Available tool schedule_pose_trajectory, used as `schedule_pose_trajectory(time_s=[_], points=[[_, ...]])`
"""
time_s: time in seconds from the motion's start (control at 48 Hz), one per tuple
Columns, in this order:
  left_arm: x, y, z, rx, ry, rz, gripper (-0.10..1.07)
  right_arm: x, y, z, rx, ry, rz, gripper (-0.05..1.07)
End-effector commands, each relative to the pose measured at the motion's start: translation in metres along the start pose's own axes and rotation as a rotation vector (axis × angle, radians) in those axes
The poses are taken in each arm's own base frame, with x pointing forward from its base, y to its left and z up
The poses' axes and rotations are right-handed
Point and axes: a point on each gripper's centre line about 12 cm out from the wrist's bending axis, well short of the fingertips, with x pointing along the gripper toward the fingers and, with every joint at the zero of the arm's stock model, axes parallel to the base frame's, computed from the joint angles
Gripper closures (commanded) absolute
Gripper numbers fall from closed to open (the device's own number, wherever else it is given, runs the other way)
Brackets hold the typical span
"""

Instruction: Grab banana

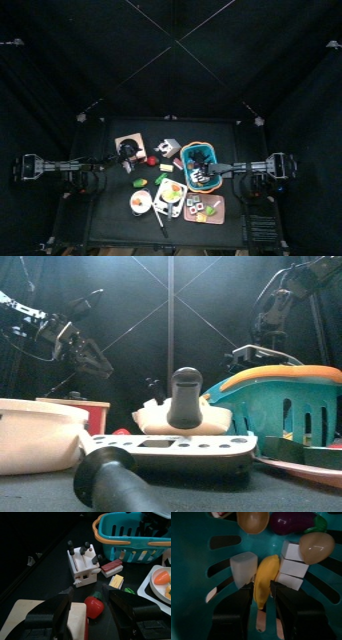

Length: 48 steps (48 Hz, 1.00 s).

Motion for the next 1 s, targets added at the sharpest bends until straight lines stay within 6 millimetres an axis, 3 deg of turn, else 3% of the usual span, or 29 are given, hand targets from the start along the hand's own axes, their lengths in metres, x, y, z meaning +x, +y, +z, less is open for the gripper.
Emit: schedule_pose_trajectory(time_s=[0.0,0.979], points=[[0.001,0.001,0.006,-0.004,-0.015,0.005,0.11,-0.007,0.005,0.004,0.003,-0.015,0.027,0.29],[0.001,0.001,0.005,-0.001,-0.014,0.003,0.11,0.035,-0.002,0.007,0.020,0.052,-0.084,0.29]])
